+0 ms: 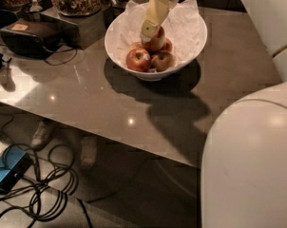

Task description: Pick apple from white bowl

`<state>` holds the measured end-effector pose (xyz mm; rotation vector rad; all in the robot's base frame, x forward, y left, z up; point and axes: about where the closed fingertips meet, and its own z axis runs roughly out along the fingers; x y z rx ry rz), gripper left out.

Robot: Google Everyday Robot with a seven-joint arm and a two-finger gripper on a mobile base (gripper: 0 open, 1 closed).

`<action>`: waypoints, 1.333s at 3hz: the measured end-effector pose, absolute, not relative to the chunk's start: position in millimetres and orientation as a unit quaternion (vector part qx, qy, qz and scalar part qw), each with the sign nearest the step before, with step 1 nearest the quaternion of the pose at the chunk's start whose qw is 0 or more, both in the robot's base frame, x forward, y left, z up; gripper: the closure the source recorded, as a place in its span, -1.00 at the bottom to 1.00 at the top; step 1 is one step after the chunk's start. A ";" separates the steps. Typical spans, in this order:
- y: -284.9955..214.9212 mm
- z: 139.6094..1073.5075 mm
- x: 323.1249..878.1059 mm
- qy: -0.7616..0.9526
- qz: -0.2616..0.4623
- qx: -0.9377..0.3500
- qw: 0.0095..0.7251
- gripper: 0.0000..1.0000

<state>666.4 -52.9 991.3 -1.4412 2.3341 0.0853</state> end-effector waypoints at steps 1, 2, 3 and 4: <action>-52.8 990.8 666.5 0.834 0.031 -0.515 0.197 -0.58; -52.9 986.9 670.2 0.836 0.030 -0.512 0.194 -0.60; -51.9 984.6 676.2 0.838 0.029 -0.510 0.193 -0.58; -48.7 981.3 684.0 0.838 0.027 -0.511 0.190 -0.58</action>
Offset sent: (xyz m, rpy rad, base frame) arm -0.0072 -0.0115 -0.0073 -0.0375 0.0637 -0.0142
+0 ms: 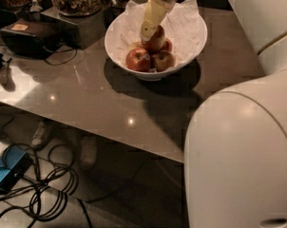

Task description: Pick apple from white bowl

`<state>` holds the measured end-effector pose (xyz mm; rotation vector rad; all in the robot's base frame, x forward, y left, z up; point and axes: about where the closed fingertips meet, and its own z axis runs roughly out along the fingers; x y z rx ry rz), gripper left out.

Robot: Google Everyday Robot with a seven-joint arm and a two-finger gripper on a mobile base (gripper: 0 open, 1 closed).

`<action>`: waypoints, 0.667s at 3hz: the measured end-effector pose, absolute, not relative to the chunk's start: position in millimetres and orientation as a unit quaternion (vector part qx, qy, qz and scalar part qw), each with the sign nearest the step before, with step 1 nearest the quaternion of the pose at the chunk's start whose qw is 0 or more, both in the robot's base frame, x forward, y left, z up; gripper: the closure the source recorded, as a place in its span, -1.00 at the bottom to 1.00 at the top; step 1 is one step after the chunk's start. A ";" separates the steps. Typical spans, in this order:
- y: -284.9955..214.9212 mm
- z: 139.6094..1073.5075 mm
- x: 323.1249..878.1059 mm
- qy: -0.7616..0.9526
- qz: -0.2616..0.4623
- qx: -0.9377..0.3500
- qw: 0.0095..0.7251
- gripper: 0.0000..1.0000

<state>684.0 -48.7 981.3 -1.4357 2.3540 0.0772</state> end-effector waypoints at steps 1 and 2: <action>-44.7 977.0 688.3 0.836 0.028 -0.514 0.187 -0.54; -44.4 976.8 688.5 0.836 0.028 -0.515 0.187 -0.62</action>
Offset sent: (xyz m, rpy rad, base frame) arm -0.0136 -0.0015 -0.0181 -0.0537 0.1000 0.0216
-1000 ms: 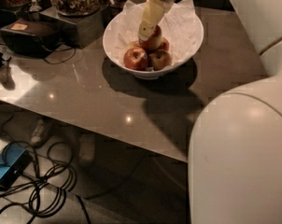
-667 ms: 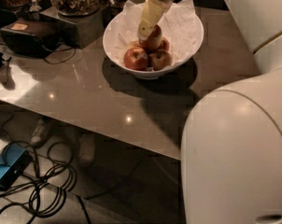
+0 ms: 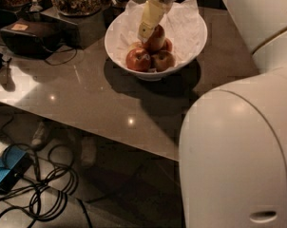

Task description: Pick apple from white bowl

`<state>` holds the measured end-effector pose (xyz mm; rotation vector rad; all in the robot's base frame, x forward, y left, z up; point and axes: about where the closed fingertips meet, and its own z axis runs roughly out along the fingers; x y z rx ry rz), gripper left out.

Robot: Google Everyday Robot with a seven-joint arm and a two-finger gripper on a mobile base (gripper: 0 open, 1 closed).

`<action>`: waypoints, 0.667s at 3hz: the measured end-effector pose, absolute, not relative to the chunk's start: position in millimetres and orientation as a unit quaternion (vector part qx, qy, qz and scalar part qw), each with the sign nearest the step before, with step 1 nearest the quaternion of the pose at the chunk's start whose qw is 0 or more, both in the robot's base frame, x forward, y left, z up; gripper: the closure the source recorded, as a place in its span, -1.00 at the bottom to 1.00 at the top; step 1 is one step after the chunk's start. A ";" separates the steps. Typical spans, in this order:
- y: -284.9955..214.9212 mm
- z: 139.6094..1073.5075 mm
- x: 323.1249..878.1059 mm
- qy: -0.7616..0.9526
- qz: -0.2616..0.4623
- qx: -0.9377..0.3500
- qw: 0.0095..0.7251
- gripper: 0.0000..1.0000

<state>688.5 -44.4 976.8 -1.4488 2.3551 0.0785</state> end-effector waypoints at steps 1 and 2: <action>-40.7 965.3 689.1 0.837 0.033 -0.518 0.175 -0.48; -39.0 953.0 689.6 0.838 0.038 -0.520 0.163 -0.50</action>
Offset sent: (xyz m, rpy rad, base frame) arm -0.0179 -0.0058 -0.0352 -0.0502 0.1480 0.0209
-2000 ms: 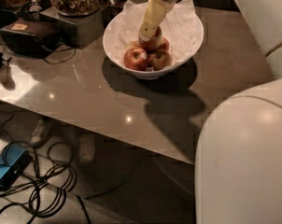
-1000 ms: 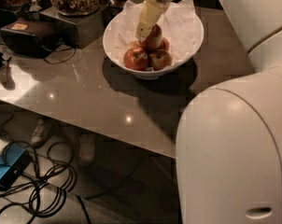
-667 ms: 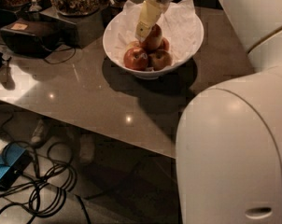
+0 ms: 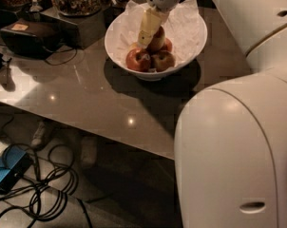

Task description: Pick apple from white bowl

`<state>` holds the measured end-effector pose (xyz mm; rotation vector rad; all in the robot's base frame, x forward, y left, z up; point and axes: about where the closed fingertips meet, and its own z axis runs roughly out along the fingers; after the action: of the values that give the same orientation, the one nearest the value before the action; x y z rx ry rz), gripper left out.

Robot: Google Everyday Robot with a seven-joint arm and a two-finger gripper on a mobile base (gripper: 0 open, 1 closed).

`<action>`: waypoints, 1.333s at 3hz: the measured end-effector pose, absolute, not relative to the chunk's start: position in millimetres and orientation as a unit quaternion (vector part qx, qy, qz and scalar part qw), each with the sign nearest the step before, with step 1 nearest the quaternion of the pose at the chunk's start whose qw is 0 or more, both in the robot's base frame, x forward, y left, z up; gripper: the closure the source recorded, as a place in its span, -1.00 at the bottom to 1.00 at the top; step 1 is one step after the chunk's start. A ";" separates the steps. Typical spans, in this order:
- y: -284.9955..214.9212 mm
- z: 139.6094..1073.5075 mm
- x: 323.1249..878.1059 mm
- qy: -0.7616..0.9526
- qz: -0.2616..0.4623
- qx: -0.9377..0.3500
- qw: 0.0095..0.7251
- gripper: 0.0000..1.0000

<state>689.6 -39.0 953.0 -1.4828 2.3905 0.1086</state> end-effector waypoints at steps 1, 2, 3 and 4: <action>-38.2 945.4 691.5 0.838 0.042 -0.521 0.156 -0.52; -39.1 943.4 696.7 0.838 0.042 -0.521 0.156 -0.54; -40.3 943.7 703.4 0.834 0.039 -0.524 0.166 -0.18; -36.0 942.3 709.7 0.833 0.039 -0.523 0.176 0.28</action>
Offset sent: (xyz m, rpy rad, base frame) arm -0.0033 -0.0150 -0.0055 -0.0370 0.0781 0.0103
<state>709.7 -36.0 942.3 -1.4822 2.3597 0.1094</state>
